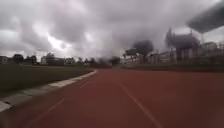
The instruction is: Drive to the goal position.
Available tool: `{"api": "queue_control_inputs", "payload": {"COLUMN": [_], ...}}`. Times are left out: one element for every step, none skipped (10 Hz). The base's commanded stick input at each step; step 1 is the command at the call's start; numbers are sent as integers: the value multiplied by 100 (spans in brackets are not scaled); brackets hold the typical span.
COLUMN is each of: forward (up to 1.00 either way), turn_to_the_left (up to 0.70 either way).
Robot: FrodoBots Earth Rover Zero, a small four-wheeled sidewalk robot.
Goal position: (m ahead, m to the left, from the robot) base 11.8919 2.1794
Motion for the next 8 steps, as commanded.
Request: {"api": "queue_control_inputs", "payload": {"forward": [100,100,100,100,100,100,100,100], "turn_to_the_left": [0,0,0,0,0,0,0,0]}}
